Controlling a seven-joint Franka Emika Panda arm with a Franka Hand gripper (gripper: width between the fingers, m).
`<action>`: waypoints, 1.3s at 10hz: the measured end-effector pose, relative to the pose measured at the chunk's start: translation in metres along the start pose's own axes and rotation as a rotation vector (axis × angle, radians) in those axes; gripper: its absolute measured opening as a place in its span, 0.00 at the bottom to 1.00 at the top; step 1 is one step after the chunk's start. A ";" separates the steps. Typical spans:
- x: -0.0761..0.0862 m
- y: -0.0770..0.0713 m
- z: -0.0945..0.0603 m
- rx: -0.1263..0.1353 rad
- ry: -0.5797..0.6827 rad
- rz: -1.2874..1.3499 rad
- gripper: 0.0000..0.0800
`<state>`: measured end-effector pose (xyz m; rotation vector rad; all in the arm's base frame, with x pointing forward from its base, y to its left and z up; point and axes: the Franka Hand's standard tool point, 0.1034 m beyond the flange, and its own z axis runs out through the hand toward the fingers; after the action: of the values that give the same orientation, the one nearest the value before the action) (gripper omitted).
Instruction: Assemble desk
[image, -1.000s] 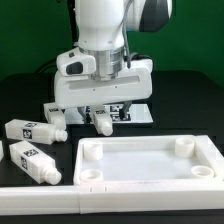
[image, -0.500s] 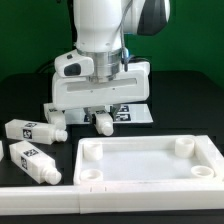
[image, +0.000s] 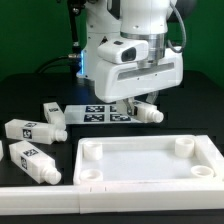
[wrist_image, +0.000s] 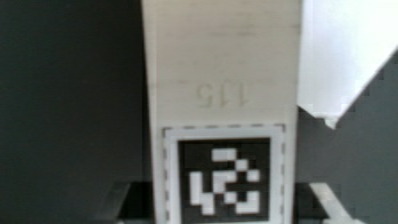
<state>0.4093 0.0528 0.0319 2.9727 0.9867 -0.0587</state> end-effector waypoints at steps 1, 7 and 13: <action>-0.001 0.001 0.000 0.000 -0.001 -0.061 0.36; 0.046 -0.054 -0.006 -0.066 0.103 -0.546 0.36; 0.052 -0.071 0.006 -0.105 0.081 -1.182 0.36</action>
Offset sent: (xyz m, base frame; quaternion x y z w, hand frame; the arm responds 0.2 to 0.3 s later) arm 0.0242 0.1000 0.0069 -0.0062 0.0998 -0.2745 0.9564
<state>0.4083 0.1405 0.0239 1.8868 2.4392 0.1037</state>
